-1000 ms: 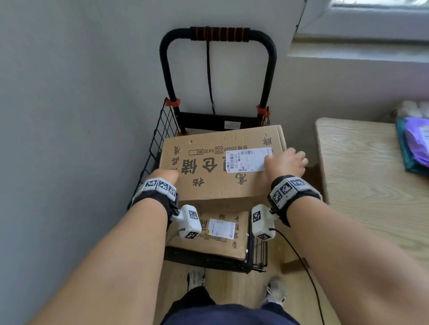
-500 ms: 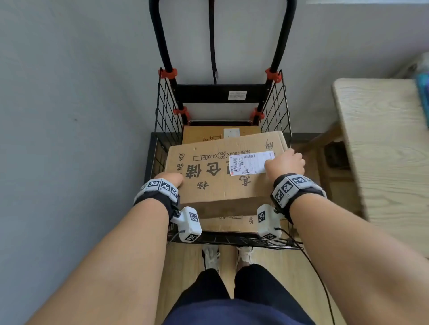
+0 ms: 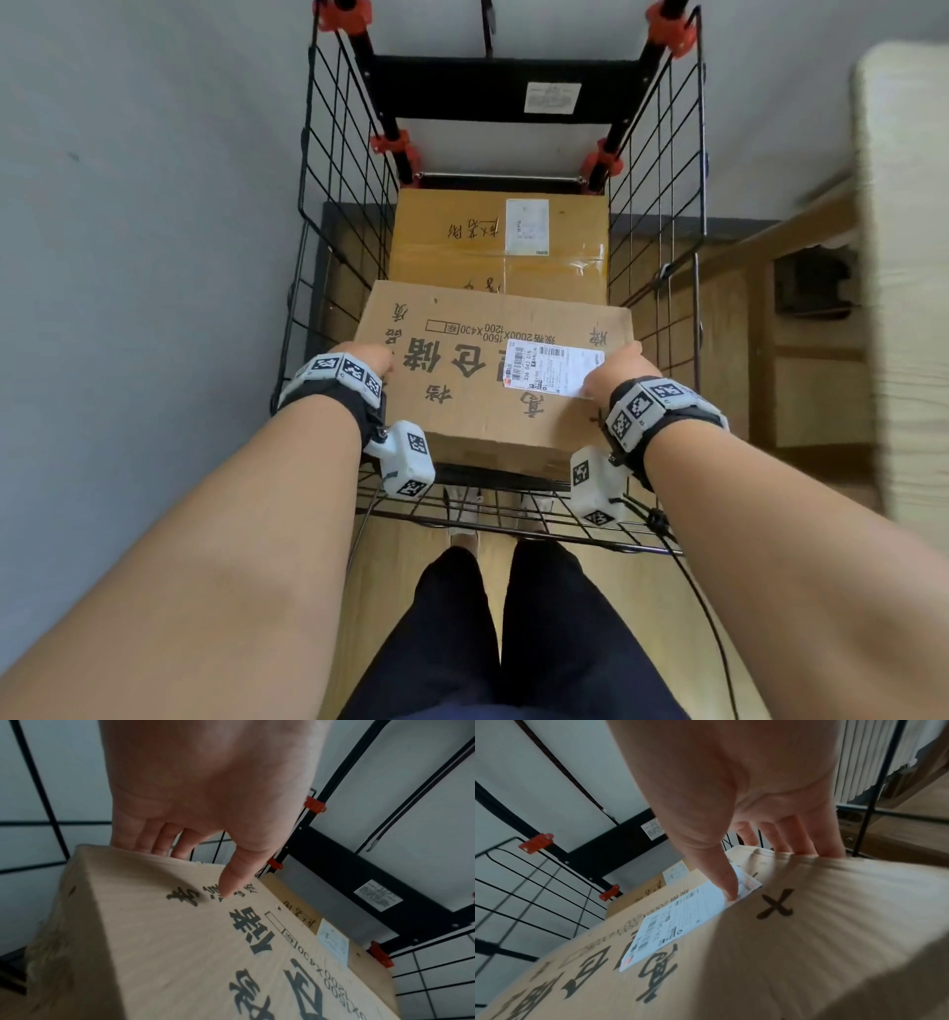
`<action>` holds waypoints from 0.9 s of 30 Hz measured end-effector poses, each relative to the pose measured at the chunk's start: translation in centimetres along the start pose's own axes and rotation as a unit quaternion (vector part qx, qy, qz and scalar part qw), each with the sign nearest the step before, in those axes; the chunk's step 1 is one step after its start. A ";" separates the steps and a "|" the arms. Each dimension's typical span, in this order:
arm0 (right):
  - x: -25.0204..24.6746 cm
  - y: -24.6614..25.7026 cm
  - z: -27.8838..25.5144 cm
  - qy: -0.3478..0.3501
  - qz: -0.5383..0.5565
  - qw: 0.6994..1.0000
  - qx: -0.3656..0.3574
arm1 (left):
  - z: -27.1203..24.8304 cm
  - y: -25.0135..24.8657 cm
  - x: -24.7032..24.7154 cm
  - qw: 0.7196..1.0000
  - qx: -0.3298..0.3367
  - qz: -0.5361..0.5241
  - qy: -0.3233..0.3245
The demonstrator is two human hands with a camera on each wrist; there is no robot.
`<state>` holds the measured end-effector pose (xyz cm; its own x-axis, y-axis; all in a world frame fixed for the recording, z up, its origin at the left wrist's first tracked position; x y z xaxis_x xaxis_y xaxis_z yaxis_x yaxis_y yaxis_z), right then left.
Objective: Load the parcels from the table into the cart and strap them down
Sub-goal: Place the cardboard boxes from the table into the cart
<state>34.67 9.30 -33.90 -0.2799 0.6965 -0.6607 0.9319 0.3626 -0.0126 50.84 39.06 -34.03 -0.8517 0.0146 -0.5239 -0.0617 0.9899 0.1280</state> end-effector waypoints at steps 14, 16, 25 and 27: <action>6.0 -2.6 3.6 0.054 0.053 0.992 0.100 | 9.6 1.5 9.1 0.980 -0.024 0.155 0.120; 6.3 -2.5 4.0 0.052 0.061 0.992 0.096 | 6.2 0.1 7.6 0.986 -0.007 0.134 0.102; 5.9 -2.1 5.9 0.062 0.089 0.992 0.071 | 5.4 -1.4 7.8 0.990 0.000 0.111 0.085; 6.0 -2.1 5.9 0.077 0.103 0.989 0.074 | 5.7 -1.3 8.0 0.991 -0.008 0.093 0.093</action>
<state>32.37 9.11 -42.25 -0.1029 0.8365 -0.5383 0.9931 0.1174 -0.0074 47.08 38.71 -43.24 -0.9306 0.1686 -0.3249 0.0981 0.9700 0.2225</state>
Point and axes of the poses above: each hand's wrist, its own z-axis towards the middle knuckle, its own x-axis out of the palm, y = z × x, the point moved 7 cm from there along z, towards the middle knuckle, and after that the axes turned 1 degree about -z, right-handed, at the moved point
